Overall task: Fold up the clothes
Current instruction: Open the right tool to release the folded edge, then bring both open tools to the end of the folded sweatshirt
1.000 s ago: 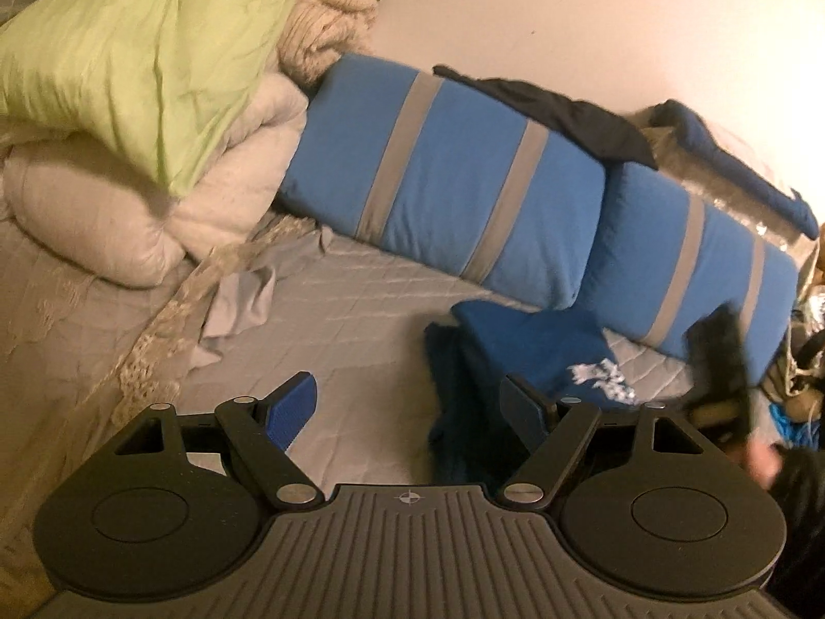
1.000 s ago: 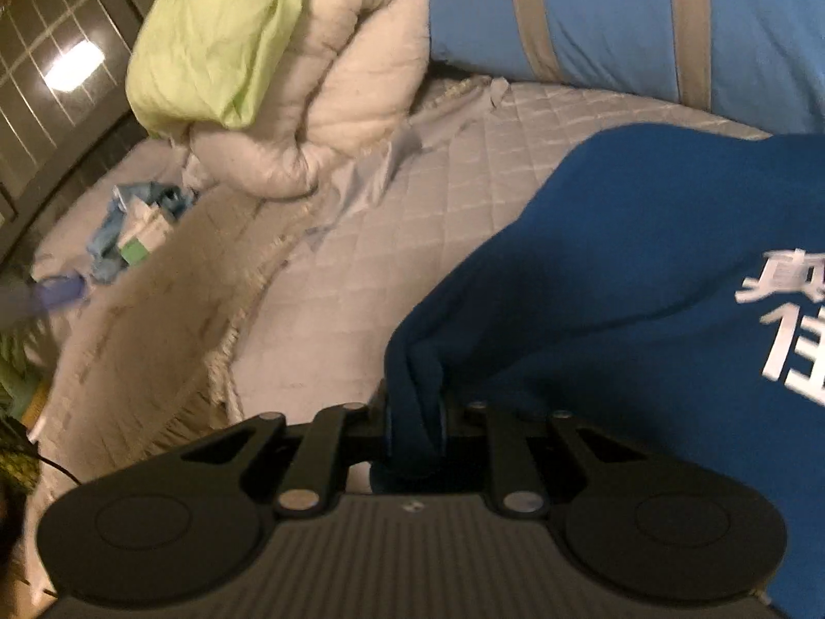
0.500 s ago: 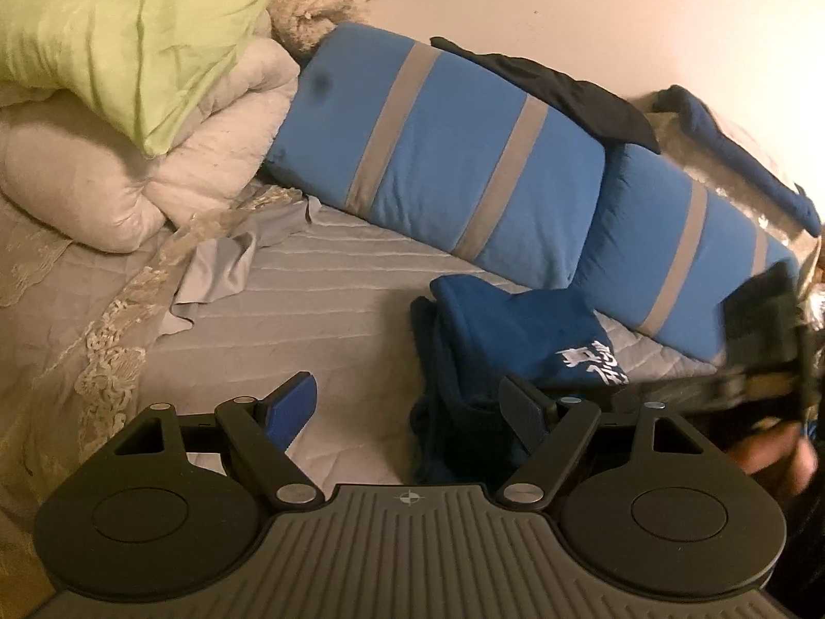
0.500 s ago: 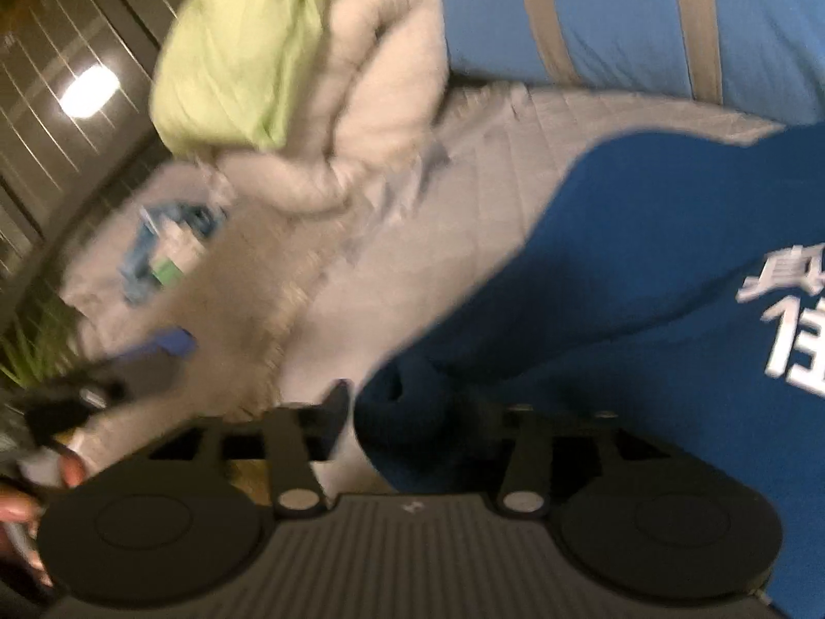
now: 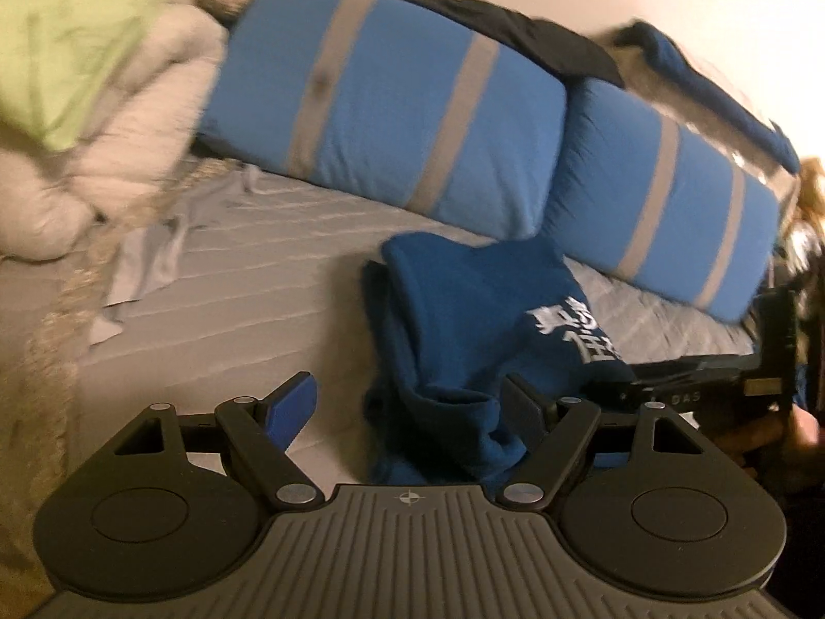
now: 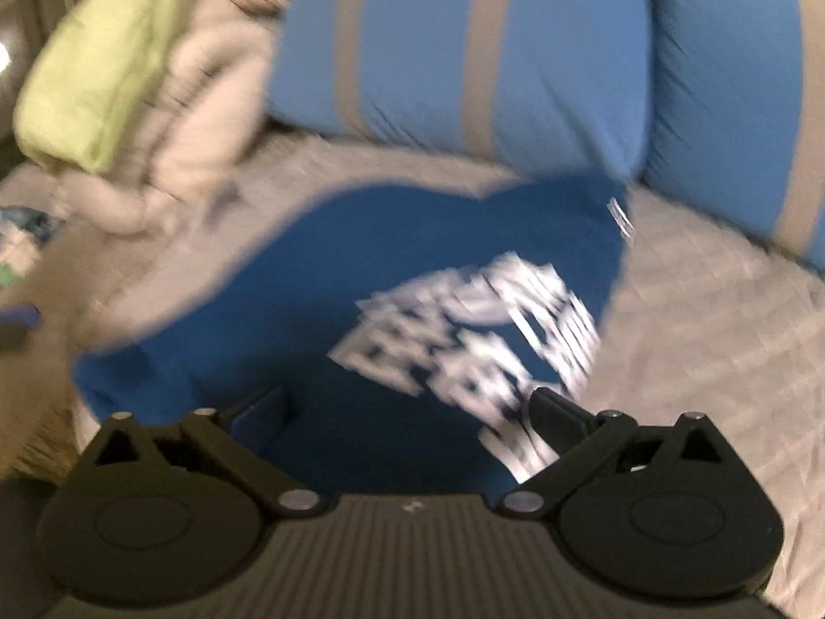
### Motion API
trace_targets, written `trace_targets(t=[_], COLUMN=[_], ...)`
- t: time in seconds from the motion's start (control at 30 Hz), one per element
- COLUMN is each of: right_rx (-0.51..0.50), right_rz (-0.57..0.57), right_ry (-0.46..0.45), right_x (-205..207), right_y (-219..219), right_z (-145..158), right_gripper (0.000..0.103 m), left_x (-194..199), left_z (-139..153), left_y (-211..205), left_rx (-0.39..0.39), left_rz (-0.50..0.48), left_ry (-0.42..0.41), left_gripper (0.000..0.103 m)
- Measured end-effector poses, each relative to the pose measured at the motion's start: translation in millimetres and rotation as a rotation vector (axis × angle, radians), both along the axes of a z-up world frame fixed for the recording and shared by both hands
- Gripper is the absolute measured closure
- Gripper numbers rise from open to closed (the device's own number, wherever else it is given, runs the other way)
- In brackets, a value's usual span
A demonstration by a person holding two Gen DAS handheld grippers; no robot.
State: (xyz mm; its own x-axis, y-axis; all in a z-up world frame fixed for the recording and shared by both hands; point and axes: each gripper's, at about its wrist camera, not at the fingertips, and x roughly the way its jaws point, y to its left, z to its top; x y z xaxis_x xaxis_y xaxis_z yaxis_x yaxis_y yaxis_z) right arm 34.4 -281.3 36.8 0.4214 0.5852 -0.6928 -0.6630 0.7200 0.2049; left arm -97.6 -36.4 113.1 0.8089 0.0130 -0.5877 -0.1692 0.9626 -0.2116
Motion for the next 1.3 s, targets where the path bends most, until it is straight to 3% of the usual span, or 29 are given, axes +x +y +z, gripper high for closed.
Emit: trace_targets(t=[0.23,0.4,0.57,0.73,0.93,1.17,1.3], right_rx=[0.017,0.046,0.074,0.096,0.109,0.127,0.13], right_rz=[-0.039,-0.058,-0.081,-0.117,-0.148,-0.175,-0.189], right_ry=[0.023,0.014,0.014,0.057,0.068,0.099,0.106], right_x=[2,3,6,13,16,19,20], right_y=[-17,-24,-31,-37,-42,-44,-46], right_z=[-3,1,4,3,3,1,0], right_gripper=[0.0,0.0,0.0,0.0,0.0,0.0,0.0], left_x=[52,60,45,42,55,88,97], left_z=[-20,-44,-61,-60,-60,-78,-100], left_y=[-9,1,30,42,66,76,91], left_rx=[0.011,0.09,-0.005,-0.073,-0.363,-0.447,-0.597], left_rz=[-0.14,-0.079,-0.037,-0.02,-0.021,-0.066,-0.093], left_ry=[0.13,0.224,0.225,0.224,0.179,0.252,0.26], left_gripper=[0.025,0.025,0.019,0.018,0.019,0.019,0.015])
